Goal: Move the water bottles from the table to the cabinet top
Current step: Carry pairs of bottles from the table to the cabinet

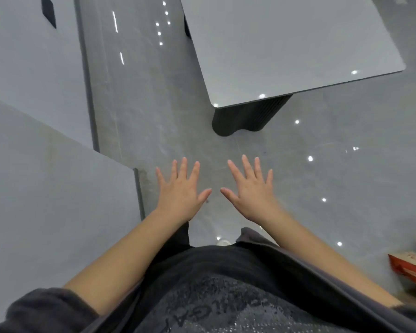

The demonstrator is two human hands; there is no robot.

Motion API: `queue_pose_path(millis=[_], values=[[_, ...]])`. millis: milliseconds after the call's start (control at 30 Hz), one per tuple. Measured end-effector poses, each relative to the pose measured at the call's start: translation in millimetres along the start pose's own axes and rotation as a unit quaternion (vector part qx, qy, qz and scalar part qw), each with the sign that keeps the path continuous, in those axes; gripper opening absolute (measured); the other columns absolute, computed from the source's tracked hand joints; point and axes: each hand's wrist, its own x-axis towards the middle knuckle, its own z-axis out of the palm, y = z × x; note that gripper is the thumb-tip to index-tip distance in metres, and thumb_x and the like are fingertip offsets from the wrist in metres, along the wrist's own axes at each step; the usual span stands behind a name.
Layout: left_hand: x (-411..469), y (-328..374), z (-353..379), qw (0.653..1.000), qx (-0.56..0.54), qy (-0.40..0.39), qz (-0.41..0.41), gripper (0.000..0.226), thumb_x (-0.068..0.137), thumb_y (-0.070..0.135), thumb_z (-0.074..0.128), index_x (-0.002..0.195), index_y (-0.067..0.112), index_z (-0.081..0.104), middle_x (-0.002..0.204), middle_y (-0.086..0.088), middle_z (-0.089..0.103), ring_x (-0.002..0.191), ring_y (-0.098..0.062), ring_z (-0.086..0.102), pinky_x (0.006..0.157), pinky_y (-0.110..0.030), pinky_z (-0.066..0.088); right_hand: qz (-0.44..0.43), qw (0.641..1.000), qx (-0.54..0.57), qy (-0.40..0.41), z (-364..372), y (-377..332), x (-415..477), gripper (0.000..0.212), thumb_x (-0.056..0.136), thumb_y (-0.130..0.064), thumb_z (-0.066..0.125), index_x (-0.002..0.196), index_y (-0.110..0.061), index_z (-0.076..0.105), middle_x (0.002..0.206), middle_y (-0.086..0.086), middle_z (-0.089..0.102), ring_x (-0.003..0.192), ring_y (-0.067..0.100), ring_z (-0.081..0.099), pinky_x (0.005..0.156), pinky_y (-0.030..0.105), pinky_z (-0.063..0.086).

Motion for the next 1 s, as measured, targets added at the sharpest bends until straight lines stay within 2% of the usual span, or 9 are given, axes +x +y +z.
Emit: queue_pose_path(millis=[333, 533, 800, 1000], values=[[110, -66, -90, 0.998, 0.037, 0.004, 0.049, 0.076, 0.095, 0.064, 0.021, 0.154, 0.023, -0.002, 0.162, -0.011, -0.004, 0.149, -0.031, -0.005, 0.114, -0.064, -0.003, 0.081, 0.990, 0.104, 0.051, -65, -60, 110, 0.073, 0.096, -0.060, 0.033, 0.155, -0.033, 0.000, 0.164, 0.003, -0.010, 0.149, 0.031, -0.016, 0.116, 0.059, -0.003], [179, -87, -131, 0.996, 0.030, 0.004, 0.079, 0.076, 0.095, 0.064, 0.023, 0.154, 0.023, -0.001, 0.162, -0.010, -0.005, 0.149, -0.031, -0.007, 0.114, -0.062, -0.005, 0.112, 0.985, 0.120, 0.061, -101, -69, 187, 0.073, 0.097, -0.058, 0.032, 0.155, -0.032, -0.002, 0.164, 0.005, -0.011, 0.149, 0.032, -0.016, 0.116, 0.060, -0.001], [315, -120, -209, 0.993, 0.055, -0.009, 0.104, 0.074, 0.096, 0.061, 0.024, 0.154, 0.023, 0.000, 0.163, -0.010, -0.004, 0.149, -0.030, -0.008, 0.115, -0.062, -0.004, 0.154, 0.976, 0.142, 0.060, -172, -67, 323, 0.071, 0.098, -0.055, 0.032, 0.155, -0.030, -0.003, 0.163, 0.007, -0.010, 0.149, 0.034, -0.014, 0.116, 0.060, 0.001], [392, -133, -271, 0.992, 0.050, -0.001, 0.115, 0.074, 0.097, 0.061, 0.024, 0.154, 0.022, -0.001, 0.162, -0.010, -0.005, 0.149, -0.029, -0.009, 0.115, -0.062, -0.003, 0.145, 0.977, 0.139, 0.065, -242, -77, 410, 0.071, 0.099, -0.054, 0.034, 0.155, -0.029, -0.001, 0.164, 0.007, -0.009, 0.149, 0.034, -0.013, 0.116, 0.060, 0.002]])
